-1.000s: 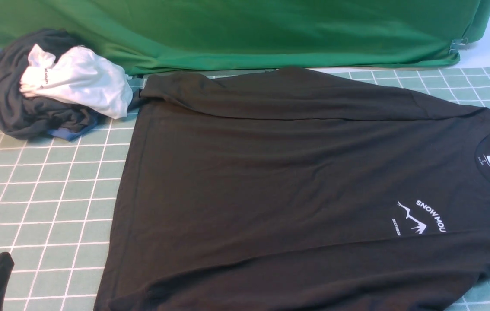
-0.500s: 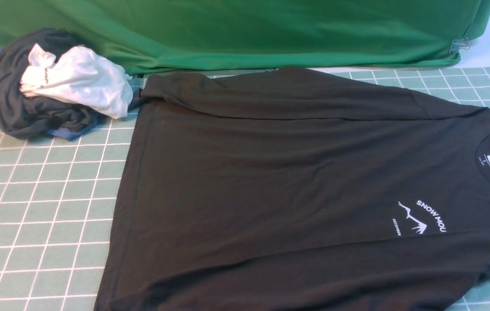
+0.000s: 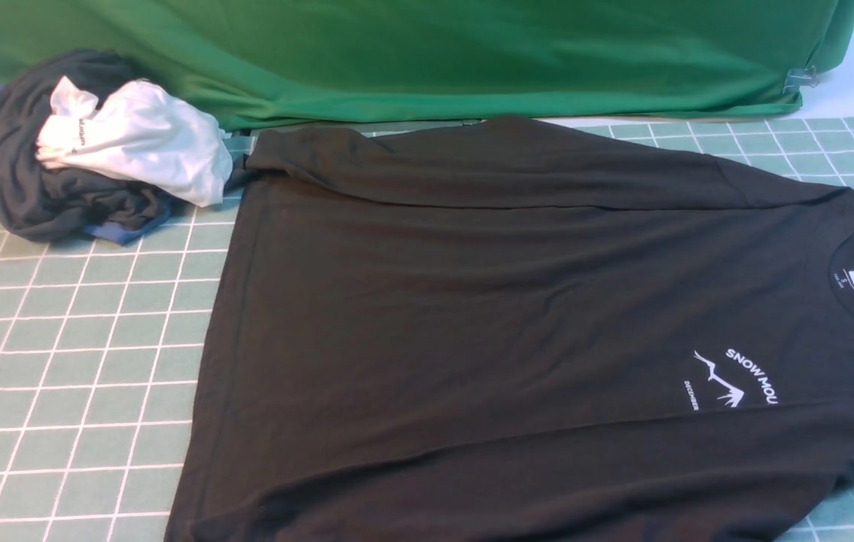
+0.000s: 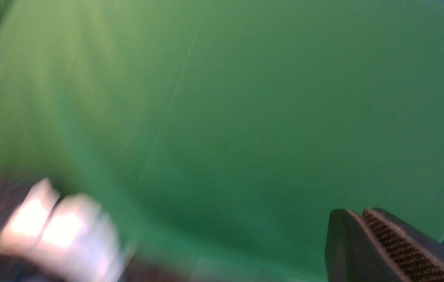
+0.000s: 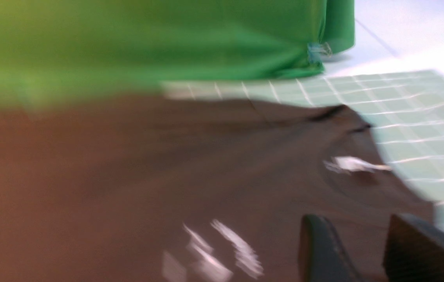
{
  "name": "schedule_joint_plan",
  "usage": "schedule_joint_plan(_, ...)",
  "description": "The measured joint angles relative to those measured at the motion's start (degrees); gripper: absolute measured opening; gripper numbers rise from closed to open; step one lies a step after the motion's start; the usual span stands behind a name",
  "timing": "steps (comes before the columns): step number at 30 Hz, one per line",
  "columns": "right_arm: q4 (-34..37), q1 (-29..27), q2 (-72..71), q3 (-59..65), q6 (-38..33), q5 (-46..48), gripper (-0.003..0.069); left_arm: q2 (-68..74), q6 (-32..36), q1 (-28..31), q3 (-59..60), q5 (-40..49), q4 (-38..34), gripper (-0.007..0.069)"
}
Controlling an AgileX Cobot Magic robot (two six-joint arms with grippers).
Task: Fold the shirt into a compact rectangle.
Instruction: 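Grasp the left edge of the dark T-shirt lying flat on the table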
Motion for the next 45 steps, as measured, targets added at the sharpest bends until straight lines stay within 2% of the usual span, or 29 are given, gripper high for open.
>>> schedule_joint_plan(1, 2.52, 0.0, 0.0, 0.0, 4.54, -2.37, 0.0245, 5.18, 3.92, 0.0, -3.06, 7.91, -0.66, 0.0035)
schedule_joint_plan(2, 3.37, 0.0, 0.0, 0.0, 6.57, -3.46, 0.0245, 6.87, 5.09, 0.0, -4.24, 10.27, -0.98, 0.0035)
schedule_joint_plan(3, 4.87, 0.0, 0.0, 0.0, 11.1, -5.89, 0.0245, 14.13, 10.18, 0.0, -5.94, 18.6, -3.5, 0.0035)
schedule_joint_plan(5, 5.53, 0.0, 0.0, 0.0, 14.9, -7.91, 0.0245, 20.48, 16.18, 0.0, -5.84, 23.42, -8.23, 0.0031)
schedule_joint_plan(8, 5.71, 0.0, 0.0, 0.0, 16.49, -10.68, 0.0245, 28.6, 22.28, -1.34, -3.0, 28.05, -13.78, 0.001)
schedule_joint_plan(11, 5.52, 0.0, 0.0, 0.0, 15.64, -15.64, 0.0245, 34.13, 22.67, -6.29, 0.98, 29.31, -13.24, 0.0003)
schedule_joint_plan(13, 5.38, 0.0, 0.0, 0.0, 15.79, -19.55, 0.0239, 36.58, 19.64, -12.18, 3.24, 28.55, -9.17, 0.0002)
schedule_joint_plan(15, 5.14, 0.0, 0.0, -0.23, 16.05, -20.0, 0.0223, 37.46, 18.27, -14.61, 3.84, 27.97, -7.22, 0.0002)
schedule_joint_plan(16, 4.25, 0.0, -0.05, -2.35, 16.11, -16.67, 0.0178, 38.75, 16.93, -18.18, 4.1, 27.34, -4.24, 0.0001)
schedule_joint_plan(17, 3.76, 0.0, -0.05, -2.78, 16.11, -15.29, 0.0161, 38.93, 16.85, -18.59, 4.15, 27.15, -3.93, 0.0001)
schedule_joint_plan(18, 1.42, 0.0, 0.16, -7.41, 14.8, -9.89, 0.008, 40.3, 16.18, -21.52, 4.15, 26.43, -1.53, 0.0001)
schedule_joint_plan(19, 0.03, 0.0, 0.94, -10.96, 13.02, -6.11, 0.0046, 41.19, 15.81, -22.73, 4.15, 25.63, -0.31, 0.0001)
schedule_joint_plan(21, -1.42, 0.0, 4.09, -17.78, 8.12, 0.25, 0.0017, 43.09, 15.81, -24.65, 4.15, 23.22, 2.59, 0.0002)
schedule_joint_plan(25, -2.41, 0.0, 13.52, -32.02, -2.28, 10.25, 0.0007, 46.34, 15.81, -25.28, 4.15, 19.74, 6.02, 0.0036)
schedule_joint_plan(26, -2.47, 0.0, 17.24, -37.24, -5.48, 14.44, 0.0006, 47.7, 15.81, -25.28, 4.15, 19.23, 7.51, 0.0066)
schedule_joint_plan(27, -2.47, 0.0, 19.66, -39.27, -6.61, 17.44, 0.0005, 48.27, 15.81, -25.28, 4.15, 19.17, 8.09, 0.0083)
schedule_joint_plan(30, -2.47, 0.0, 27.14, -45.9, -9.81, 26.64, 0.0003, 50.94, 15.81, -25.28, 4.15, 19.17, 10.22, 0.0195)
schedule_joint_plan(32, -2.4, 0.0, 31.69, -47.52, -11.27, 31.14, 0.0001, 52.69, 16.47, -25.34, 4.15, 18.63, 10.45, 0.0303)
schedule_joint_plan(33, -2.33, 0.0, 34.29, -47.57, -12.02, 33.27, 0.0002, 53.81, 17.38, -25.34, 4.15, 17.6, 10.45, 0.0383)
schedule_joint_plan(38, -0.75, 0.0, 40.1, -47.57, -12.95, 38.04, 0.0002, 56.64, 20.45, -25.34, 4.15, 14.22, 10.0, 0.0599)
schedule_joint_plan(42, 1.81, 0.0, 41.46, -47.57, -14.71, 38.67, 0.0002, 58.26, 20.8, -25.34, 4.15, 12.14, 9.01, 0.0645)
schedule_joint_plan(45, 2.86, 0.0, 41.54, -47.57, -15.35, 38.8, 0.0002, 59.86, 20.85, -25.34, 4.15, 11.83, 7.43, 0.061)
